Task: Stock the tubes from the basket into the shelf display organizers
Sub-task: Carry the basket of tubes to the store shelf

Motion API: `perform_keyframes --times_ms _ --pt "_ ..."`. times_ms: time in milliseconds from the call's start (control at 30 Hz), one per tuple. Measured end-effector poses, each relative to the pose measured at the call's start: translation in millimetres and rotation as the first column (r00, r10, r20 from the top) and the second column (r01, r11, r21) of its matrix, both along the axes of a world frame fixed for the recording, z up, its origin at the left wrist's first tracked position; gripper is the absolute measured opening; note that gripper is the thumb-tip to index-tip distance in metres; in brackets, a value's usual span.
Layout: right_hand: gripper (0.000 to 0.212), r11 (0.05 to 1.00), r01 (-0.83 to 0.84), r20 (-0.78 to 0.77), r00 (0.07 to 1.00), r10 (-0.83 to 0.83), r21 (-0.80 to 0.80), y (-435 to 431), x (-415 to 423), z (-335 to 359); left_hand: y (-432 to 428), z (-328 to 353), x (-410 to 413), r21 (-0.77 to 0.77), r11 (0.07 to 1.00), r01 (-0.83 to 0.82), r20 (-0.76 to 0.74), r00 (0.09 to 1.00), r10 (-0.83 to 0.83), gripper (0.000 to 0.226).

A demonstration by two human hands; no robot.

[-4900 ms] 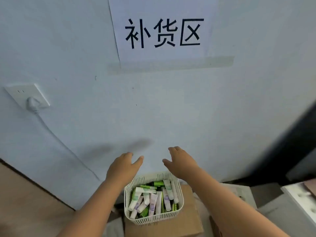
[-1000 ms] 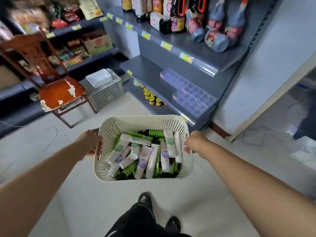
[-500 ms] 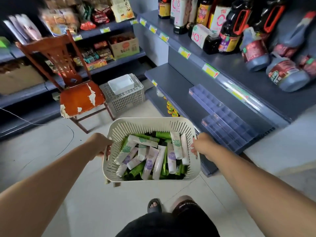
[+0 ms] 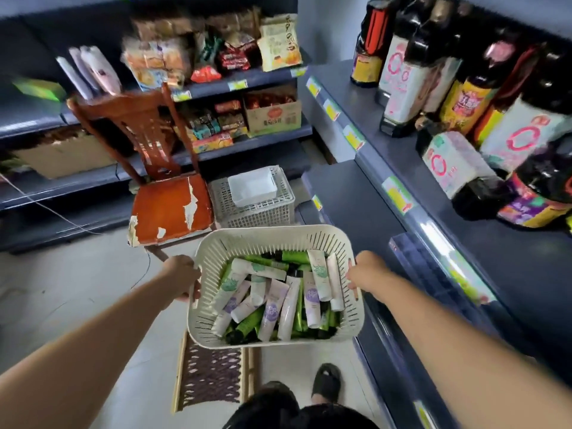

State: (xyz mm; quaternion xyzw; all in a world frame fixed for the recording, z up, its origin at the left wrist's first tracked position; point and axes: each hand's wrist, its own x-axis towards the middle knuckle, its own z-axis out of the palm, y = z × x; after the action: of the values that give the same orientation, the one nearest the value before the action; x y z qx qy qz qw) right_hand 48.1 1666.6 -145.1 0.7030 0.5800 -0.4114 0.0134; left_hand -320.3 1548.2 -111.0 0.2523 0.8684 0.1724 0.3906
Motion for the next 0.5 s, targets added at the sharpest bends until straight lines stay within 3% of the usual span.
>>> perform_keyframes --times_ms 200,333,500 --pt "0.011 0.994 -0.083 0.02 0.996 0.082 0.075 126 -63 -4 73 -25 -45 0.011 0.996 -0.089 0.022 0.996 0.089 0.005" --pt "0.016 1.0 0.01 -0.096 0.995 -0.008 0.021 192 -109 -12 134 -45 -86 0.025 0.997 -0.079 0.031 0.996 0.078 0.008" --pt "0.028 0.997 0.08 -0.094 0.992 -0.081 -0.014 253 -156 -21 196 -57 -123 0.038 0.997 -0.069 0.029 0.997 0.068 0.012"
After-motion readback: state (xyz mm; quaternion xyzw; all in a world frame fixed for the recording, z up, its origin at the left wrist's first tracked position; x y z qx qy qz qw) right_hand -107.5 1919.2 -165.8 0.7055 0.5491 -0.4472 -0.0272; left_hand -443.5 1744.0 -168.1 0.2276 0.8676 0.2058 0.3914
